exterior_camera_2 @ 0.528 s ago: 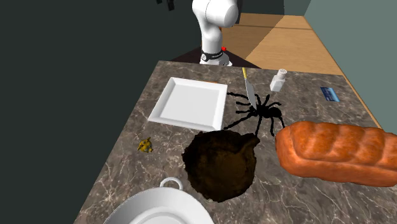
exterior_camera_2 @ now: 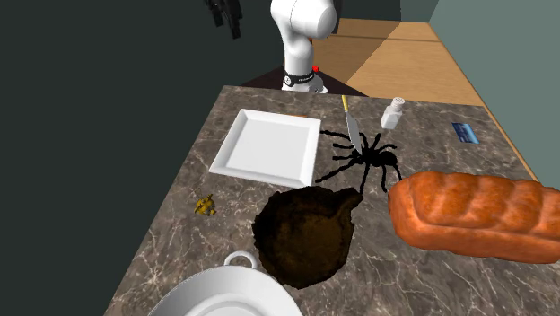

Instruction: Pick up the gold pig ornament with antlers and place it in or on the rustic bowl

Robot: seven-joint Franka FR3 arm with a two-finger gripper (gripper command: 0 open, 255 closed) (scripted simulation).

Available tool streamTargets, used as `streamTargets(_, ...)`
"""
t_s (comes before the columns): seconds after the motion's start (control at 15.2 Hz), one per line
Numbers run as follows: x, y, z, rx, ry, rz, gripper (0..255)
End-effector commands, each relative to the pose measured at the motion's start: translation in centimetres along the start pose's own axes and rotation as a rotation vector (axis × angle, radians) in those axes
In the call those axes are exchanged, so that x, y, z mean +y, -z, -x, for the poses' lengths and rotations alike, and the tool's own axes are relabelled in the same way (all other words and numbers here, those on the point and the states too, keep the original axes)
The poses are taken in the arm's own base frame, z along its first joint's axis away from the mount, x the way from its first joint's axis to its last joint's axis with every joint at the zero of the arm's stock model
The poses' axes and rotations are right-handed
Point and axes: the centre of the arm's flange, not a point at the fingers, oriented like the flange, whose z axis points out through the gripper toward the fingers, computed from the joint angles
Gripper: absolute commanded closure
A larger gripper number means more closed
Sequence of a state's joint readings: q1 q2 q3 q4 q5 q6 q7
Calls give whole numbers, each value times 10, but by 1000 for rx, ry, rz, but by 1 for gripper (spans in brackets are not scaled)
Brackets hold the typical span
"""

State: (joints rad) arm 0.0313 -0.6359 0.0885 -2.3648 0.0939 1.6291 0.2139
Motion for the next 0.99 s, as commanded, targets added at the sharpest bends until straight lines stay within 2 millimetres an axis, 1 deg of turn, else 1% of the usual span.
streamTargets(0.0,-20,-8,-19,-6,-2,-1,0)
streamTargets(0.92,-149,-64,-145,-49,-16,-3,0)
